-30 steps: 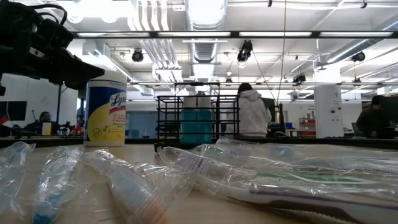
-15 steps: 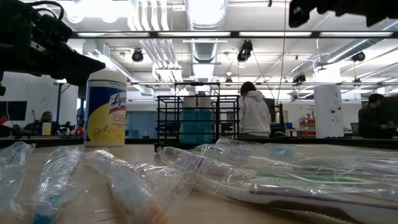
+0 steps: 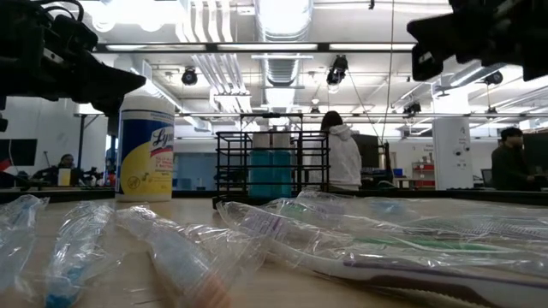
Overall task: Pick & Place toothbrushing station
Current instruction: Put the right blue toothbrush into the wire organizer
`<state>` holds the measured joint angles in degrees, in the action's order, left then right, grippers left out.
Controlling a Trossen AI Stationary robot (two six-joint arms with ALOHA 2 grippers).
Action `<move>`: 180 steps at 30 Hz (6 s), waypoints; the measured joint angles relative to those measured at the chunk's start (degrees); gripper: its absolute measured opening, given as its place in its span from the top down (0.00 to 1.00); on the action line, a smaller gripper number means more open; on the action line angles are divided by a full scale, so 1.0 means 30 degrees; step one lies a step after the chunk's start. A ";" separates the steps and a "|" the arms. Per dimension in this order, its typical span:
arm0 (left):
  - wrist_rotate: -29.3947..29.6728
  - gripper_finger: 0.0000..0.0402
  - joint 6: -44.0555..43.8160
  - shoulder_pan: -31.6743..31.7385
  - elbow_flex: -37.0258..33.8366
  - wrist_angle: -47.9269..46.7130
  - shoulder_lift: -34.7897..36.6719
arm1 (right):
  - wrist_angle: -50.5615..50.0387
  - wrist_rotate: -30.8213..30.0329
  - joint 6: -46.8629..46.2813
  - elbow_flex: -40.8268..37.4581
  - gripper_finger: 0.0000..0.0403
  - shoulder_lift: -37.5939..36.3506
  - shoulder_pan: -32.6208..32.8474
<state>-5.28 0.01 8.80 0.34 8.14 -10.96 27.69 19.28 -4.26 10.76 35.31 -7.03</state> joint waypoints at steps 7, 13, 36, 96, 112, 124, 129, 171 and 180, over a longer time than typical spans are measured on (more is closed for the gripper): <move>0.0007 0.97 0.0011 -0.0004 0.0000 0.0499 0.0000 | -0.0063 -0.0120 -0.0764 -0.0809 0.97 0.0014 0.0000; 0.0007 0.97 0.0029 0.0000 0.0000 0.0444 0.0000 | -0.0883 -0.0120 -0.1958 -0.1150 0.97 0.0328 0.0007; 0.1508 0.97 0.1172 0.0000 0.0000 -0.0205 0.0000 | -1.9049 -0.6383 -0.6275 1.1365 0.96 1.0201 0.5007; 0.1500 0.97 0.0941 0.0000 0.0036 -0.0396 -0.0007 | -2.3206 -0.4833 -0.4857 1.8412 0.96 2.3945 0.7861; 0.1661 0.97 -0.0056 -0.0007 0.0724 0.1383 -0.0301 | -1.7439 -0.9369 -0.0343 1.8030 0.97 1.5751 0.7045; -0.0943 0.79 -0.0475 -0.0788 0.3973 0.4402 -0.5279 | -0.7060 -0.7382 0.3842 1.5006 0.97 1.3948 0.4476; -0.0912 0.60 0.0442 -0.0862 0.5617 0.5343 -0.7867 | -0.4375 -0.7330 0.5144 1.4510 0.97 1.4976 0.3777; -0.3591 0.76 0.1632 -0.1116 1.3012 0.7523 -1.9475 | -0.2122 -0.5904 0.6720 1.6977 0.97 1.7611 0.2375; -0.3571 0.93 0.2280 -0.1100 1.3005 0.7611 -1.9467 | -0.2099 -0.5838 0.6509 1.6977 0.95 1.7640 0.2390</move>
<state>-15.99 6.85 5.50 39.35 30.98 -69.36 21.39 1.76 15.27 61.69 88.23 0.14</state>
